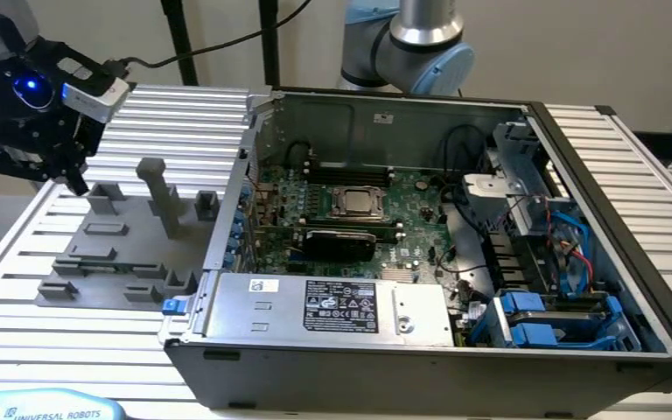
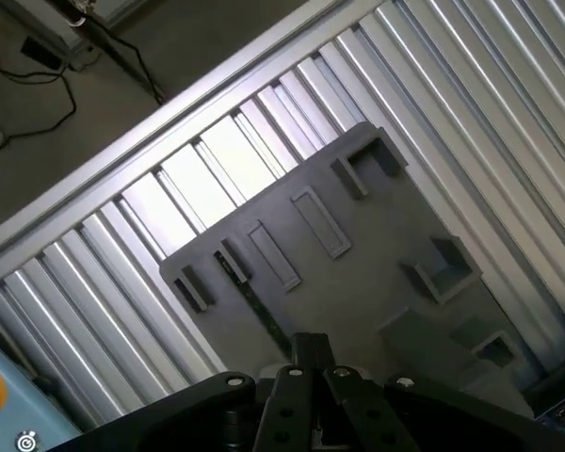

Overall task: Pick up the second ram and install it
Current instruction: 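Pick up the second ram and move it above second insertion slot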

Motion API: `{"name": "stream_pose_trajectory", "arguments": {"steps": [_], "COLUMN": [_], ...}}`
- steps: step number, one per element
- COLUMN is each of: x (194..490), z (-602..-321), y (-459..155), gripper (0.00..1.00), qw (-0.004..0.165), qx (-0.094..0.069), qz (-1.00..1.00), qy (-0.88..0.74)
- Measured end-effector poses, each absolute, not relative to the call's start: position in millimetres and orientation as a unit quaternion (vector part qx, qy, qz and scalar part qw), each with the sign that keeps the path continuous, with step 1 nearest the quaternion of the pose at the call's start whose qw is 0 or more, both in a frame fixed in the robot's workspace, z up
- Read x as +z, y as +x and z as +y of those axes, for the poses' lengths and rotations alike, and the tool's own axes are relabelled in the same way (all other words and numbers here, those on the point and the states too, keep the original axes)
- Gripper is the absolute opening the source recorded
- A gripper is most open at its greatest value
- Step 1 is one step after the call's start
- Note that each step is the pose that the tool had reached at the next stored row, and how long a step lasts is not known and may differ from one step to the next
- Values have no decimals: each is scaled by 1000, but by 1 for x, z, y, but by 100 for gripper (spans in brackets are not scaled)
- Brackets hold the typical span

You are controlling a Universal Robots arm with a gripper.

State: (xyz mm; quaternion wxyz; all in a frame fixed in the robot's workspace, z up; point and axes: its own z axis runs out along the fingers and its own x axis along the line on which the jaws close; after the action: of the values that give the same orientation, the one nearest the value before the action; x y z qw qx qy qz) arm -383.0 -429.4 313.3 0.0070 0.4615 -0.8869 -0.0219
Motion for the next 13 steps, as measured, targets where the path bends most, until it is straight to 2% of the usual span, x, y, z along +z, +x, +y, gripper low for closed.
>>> {"name": "stream_pose_trajectory", "arguments": {"steps": [13], "x": [303], "z": [-429], "y": [-383], "gripper": [11], "qw": [10], "qx": [-21], "qz": [-826], "qy": [563]}}
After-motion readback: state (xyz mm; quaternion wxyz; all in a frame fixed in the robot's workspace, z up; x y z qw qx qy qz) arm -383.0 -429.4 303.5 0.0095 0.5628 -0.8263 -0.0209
